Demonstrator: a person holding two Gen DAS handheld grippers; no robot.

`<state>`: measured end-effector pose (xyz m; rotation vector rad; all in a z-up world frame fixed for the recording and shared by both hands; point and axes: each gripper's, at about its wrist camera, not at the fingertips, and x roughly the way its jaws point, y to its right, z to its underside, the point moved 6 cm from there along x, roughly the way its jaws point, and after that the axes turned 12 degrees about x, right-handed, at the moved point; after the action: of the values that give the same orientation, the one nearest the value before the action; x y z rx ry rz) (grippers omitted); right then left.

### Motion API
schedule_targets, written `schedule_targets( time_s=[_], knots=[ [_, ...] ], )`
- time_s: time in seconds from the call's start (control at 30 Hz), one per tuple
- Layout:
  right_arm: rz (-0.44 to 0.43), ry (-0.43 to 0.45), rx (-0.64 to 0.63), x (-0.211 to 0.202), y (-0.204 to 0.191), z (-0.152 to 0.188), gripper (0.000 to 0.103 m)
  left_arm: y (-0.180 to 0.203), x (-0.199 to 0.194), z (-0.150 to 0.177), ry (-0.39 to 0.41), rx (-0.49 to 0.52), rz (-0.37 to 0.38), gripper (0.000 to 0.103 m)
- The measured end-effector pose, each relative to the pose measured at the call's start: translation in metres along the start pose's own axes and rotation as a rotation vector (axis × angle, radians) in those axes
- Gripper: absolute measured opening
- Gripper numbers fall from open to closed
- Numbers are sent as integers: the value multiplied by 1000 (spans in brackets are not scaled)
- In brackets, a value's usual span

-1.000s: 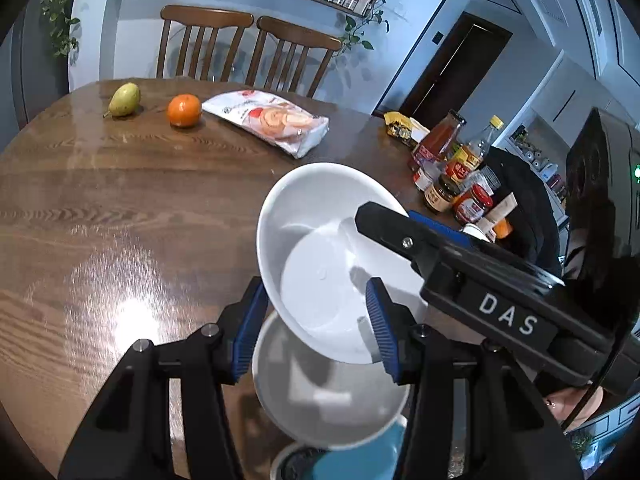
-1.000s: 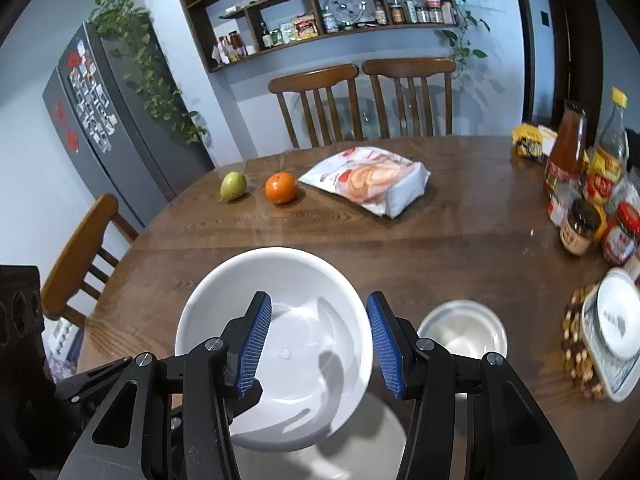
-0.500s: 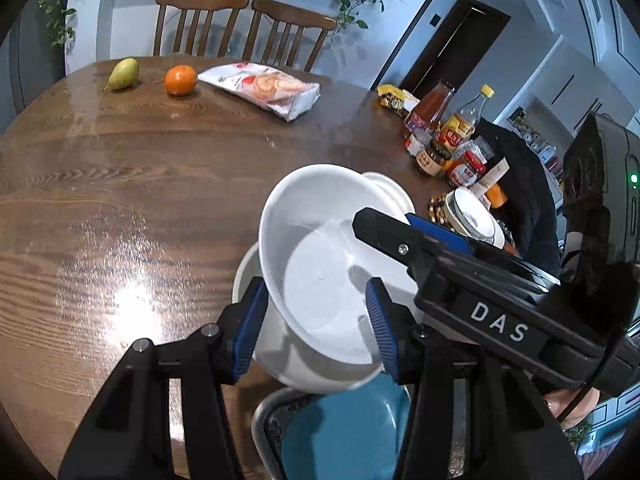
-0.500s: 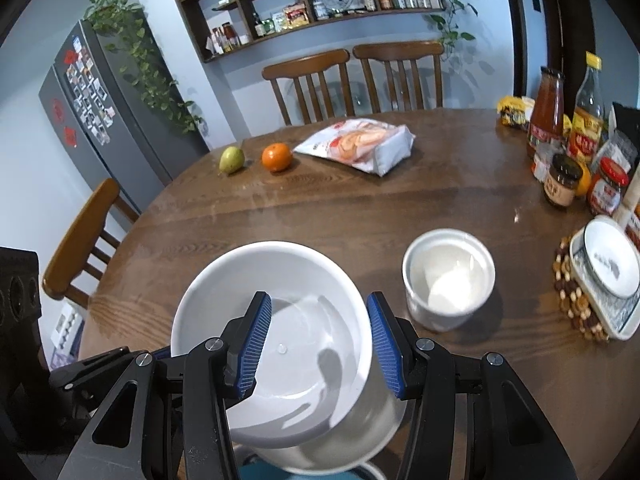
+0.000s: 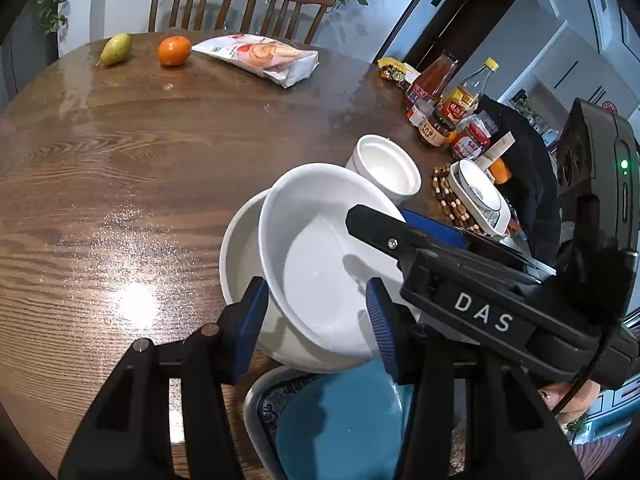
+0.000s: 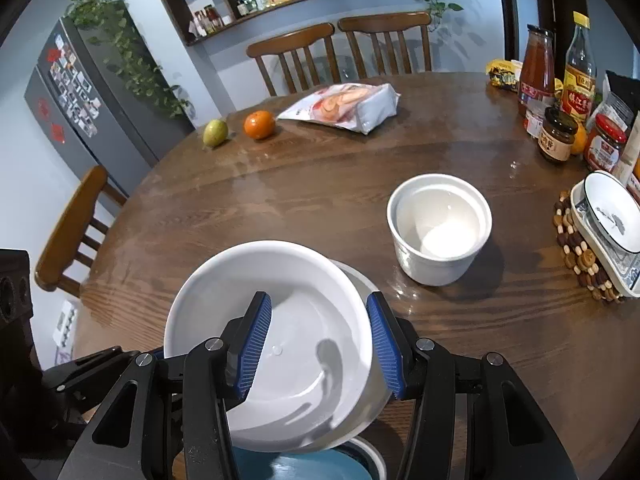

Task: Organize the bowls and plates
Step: 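Lower the smaller white bowl into the large white bowl with both grippers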

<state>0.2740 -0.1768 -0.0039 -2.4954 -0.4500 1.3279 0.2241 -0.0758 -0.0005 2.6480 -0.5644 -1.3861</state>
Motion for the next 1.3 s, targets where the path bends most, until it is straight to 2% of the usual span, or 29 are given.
schedule_targets(
  time_s=[0.43,0.7,0.93,1.3],
  knots=[
    [44,-15,0,12,6,1,53,-6,22,7,-69,-18,15,49],
    [61,-17,-2,16,8,2,53,-3,24,7,-71,1,-1,49],
    [54,-21,1,17,9,2,53,-2,24,5,-76,-2,15,57],
    [79,-11,2,18,9,2,53,3,13,2,-44,34,1,59]
  ],
)
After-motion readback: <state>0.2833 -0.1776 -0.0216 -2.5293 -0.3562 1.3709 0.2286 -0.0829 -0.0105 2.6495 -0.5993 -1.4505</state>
